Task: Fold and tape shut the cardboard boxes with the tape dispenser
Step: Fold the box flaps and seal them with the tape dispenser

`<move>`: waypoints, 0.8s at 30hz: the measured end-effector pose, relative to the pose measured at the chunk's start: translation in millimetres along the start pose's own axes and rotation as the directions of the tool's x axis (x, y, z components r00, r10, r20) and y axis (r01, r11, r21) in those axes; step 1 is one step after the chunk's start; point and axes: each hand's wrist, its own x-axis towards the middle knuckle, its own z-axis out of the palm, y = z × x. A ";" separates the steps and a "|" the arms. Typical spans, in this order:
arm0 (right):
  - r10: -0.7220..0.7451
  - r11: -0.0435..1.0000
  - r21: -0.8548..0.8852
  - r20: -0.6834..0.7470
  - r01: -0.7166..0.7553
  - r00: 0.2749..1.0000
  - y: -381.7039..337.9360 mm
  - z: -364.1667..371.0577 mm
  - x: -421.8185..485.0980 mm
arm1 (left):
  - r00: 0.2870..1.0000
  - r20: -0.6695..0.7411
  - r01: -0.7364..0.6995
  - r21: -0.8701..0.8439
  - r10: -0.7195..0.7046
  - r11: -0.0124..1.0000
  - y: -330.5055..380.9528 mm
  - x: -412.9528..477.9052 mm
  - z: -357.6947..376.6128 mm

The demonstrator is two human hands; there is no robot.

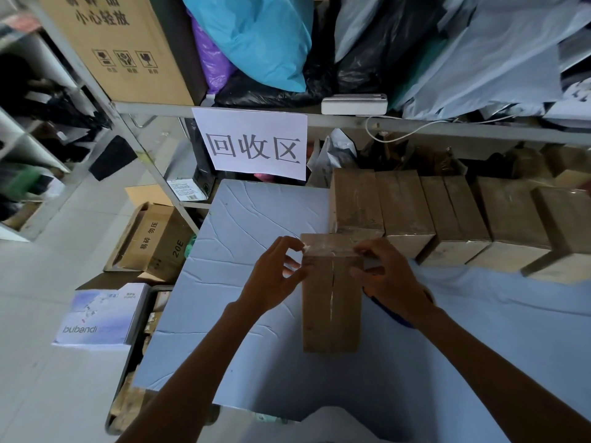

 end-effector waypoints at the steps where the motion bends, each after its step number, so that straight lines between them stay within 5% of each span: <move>1: 0.029 0.999 0.022 -0.009 -0.028 1.000 0.8 0.8 0.4 | 1.000 0.003 0.003 -0.005 -0.003 1.000 -0.8 0.7 0.4; 5: 0.096 0.995 0.003 0.021 -0.096 0.995 4.5 2.5 3.0 | 1.000 0.023 0.021 -0.037 -0.020 0.999 -4.7 3.0 -1.9; 17: -0.040 0.978 -0.203 0.030 0.046 0.999 5.4 2.8 2.0 | 0.998 0.066 0.025 -0.011 -0.025 1.000 0.1 7.7 -4.9; 24: -0.006 0.992 -0.122 0.073 0.014 0.997 -8.4 -2.6 2.5 | 0.990 -0.142 0.010 -0.075 -0.020 0.997 10.1 8.6 -2.7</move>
